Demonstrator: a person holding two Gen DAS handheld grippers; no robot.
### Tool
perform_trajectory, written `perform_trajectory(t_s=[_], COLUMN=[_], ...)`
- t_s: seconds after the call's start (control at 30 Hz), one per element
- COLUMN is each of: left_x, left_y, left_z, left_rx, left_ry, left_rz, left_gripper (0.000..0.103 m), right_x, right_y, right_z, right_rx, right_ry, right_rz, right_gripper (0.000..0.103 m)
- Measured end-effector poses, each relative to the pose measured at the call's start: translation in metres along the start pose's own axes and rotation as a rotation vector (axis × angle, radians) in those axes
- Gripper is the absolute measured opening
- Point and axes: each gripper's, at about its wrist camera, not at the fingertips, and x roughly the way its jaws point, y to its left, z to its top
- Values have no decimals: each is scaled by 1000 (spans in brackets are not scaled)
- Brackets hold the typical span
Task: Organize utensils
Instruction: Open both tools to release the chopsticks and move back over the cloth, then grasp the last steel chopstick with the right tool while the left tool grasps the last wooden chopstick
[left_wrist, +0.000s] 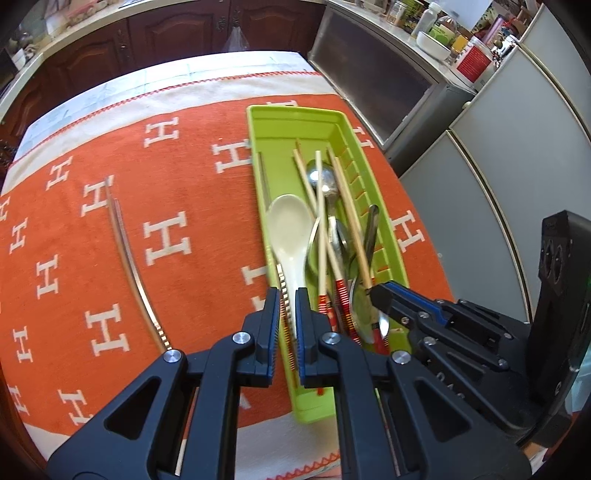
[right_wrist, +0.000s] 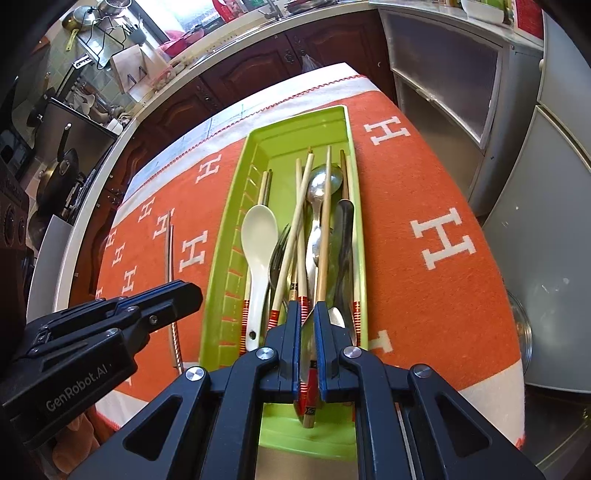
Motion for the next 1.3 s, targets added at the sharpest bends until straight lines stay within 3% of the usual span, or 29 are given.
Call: perform_trajectory(t_s=[0.13,0.53,0.77,1.0,1.3], left_x=[-10,-50,-53,-44,-33], left_y=[18,93,142,175,195], left_z=[-6,-20,-30,-41,-48], left_rx=[-18,-128,-198,-261,-297], left_ry=[-20,-126,-141,-117,-103], left_rz=[38,183,277,284,252], left_gripper=[21,22,22,22,22], right_x=[-7,-17,-5,34,94], right_y=[8,60,111,160,185], right_z=[-2,3,9,8,-6], right_rx=[-22,-162,-276,-385,-440], right_ry=[-10,-8,18,109,240], right_rz=[1,37,56,70,39], right_gripper=[14,14,14,14,14])
